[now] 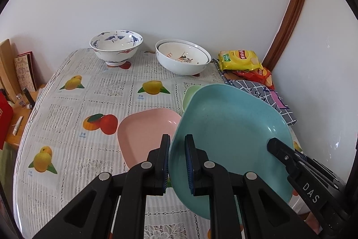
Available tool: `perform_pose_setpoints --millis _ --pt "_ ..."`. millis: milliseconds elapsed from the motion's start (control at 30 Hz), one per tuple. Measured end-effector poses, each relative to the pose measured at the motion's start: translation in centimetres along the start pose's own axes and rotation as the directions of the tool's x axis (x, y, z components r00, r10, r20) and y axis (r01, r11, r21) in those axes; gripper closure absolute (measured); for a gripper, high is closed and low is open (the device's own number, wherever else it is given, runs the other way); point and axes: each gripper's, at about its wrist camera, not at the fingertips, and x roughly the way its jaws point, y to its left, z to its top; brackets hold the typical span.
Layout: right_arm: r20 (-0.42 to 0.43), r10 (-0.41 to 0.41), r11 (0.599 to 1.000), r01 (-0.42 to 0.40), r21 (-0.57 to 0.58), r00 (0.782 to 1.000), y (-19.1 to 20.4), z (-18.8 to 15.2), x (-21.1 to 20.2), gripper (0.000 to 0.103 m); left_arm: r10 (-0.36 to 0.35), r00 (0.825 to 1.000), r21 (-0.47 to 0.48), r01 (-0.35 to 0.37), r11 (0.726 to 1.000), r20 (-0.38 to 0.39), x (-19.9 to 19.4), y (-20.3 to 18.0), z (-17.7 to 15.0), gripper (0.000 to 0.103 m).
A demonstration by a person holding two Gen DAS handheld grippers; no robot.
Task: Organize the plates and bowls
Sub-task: 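Lift the light-blue plate with both grippers and carry it over the pink plate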
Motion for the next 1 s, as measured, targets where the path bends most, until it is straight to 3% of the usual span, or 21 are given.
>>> perform_pose_setpoints --millis 1000 --pt "-0.117 0.005 0.999 -0.010 -0.043 0.993 2.6 -3.4 4.7 0.091 0.036 0.994 -0.072 -0.044 0.996 -0.099 3.4 4.3 -3.3 0.090"
